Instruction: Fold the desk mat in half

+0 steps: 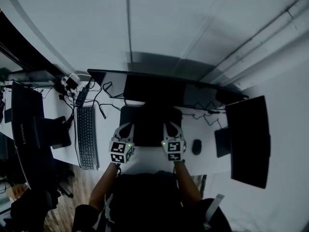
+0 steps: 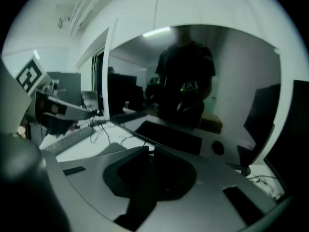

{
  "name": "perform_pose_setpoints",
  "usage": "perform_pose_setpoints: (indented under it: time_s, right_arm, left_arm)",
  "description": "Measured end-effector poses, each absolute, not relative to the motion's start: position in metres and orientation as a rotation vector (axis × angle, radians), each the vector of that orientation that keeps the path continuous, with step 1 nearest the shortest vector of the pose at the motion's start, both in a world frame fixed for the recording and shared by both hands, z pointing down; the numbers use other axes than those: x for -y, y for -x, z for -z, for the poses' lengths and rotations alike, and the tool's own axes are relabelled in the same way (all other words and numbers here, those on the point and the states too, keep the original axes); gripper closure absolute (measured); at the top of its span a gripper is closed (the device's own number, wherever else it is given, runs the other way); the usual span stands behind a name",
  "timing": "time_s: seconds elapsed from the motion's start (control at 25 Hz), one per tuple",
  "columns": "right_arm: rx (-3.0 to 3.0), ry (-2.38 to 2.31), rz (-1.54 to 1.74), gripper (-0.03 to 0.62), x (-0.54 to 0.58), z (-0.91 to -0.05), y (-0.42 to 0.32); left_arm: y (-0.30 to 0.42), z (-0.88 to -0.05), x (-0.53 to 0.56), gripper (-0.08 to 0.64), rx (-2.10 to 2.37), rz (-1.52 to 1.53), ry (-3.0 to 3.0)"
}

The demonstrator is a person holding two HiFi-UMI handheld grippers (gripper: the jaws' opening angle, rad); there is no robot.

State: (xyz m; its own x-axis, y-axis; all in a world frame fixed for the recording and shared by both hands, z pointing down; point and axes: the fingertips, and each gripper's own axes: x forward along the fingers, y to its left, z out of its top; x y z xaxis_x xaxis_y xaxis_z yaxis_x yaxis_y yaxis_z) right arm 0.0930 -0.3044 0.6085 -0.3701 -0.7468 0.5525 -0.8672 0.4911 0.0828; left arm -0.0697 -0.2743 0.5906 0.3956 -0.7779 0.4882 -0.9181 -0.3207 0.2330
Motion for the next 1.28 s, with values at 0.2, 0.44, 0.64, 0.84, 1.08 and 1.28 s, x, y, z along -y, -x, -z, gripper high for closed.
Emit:
perform_pose_setpoints:
  time_s: [0.2,0.44,0.64,0.84,1.08,1.28]
  right_arm:
    - [2.285,-1.412,-0.377,0.567,0.274,-0.567,-0.104]
    - [2.367,-1.497,-0.427,0.578,0.234,-0.517,-0.108]
    - [2.403,-1.549,-0.412,0.581,0.200,-0.486,-0.110]
    - [2.465,-1.603,-0.313,0.581,0.174,-0.442,-0.112]
    - [2.504,-1.635,-0.298,0.585,0.163,-0.417,-0.116]
    - [2.506,-1.646,-0.307,0.586,0.162,-0.415,-0.118]
  left_arm:
    - [0.063,-0.544,0.247,0.555,1.414,-0.194,-2.206]
    - [0.058,-0.488,0.216,0.554,1.411,-0.053,-2.280]
    - [0.059,-0.460,0.191,0.555,1.457,-0.060,-2.341]
    - [0.064,-0.434,0.172,0.555,1.513,-0.031,-2.373]
    - [0.063,-0.426,0.165,0.554,1.526,0.008,-2.371]
    - [0.059,-0.424,0.164,0.554,1.522,0.006,-2.381]
